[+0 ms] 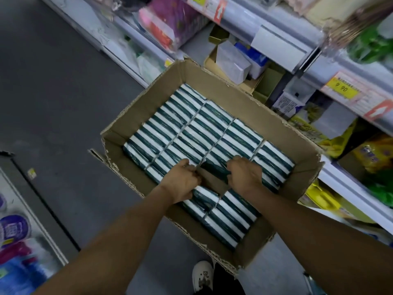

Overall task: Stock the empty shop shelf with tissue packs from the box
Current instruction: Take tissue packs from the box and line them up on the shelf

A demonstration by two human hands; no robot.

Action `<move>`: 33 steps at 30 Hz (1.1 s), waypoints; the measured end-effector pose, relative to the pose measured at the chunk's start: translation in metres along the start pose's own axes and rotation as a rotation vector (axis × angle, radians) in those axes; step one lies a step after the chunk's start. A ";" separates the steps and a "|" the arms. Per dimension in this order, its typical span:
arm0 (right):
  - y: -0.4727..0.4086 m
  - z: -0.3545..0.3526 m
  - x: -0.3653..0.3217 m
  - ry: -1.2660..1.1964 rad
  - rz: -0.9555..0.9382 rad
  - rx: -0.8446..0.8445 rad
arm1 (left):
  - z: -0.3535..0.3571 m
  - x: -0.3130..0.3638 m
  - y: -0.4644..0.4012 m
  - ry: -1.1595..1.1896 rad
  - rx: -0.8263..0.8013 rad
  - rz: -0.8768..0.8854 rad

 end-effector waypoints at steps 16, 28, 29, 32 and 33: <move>0.078 -0.235 0.049 -0.739 -0.078 0.339 | -0.199 -0.078 0.141 1.488 0.964 -0.597; 0.149 -0.393 0.056 -0.782 0.006 0.691 | -0.347 -0.121 0.157 1.475 0.977 -0.251; 0.155 -0.404 0.056 -0.779 0.023 0.708 | -0.361 -0.124 0.159 1.426 0.961 -0.194; 0.175 -0.427 0.052 -0.774 0.051 0.723 | -0.397 -0.129 0.163 1.364 0.922 -0.060; 0.182 -0.434 0.051 -0.761 0.061 0.721 | -0.410 -0.129 0.164 1.339 0.932 -0.021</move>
Point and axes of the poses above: each hand's wrist, its own y-axis away from the middle knuckle, its own z-axis out of the palm, x = y × z, the point moved 7 cm from there along -y, towards the middle knuckle, and after that the axes turned 7 degrees about z, right-handed, at the moved point
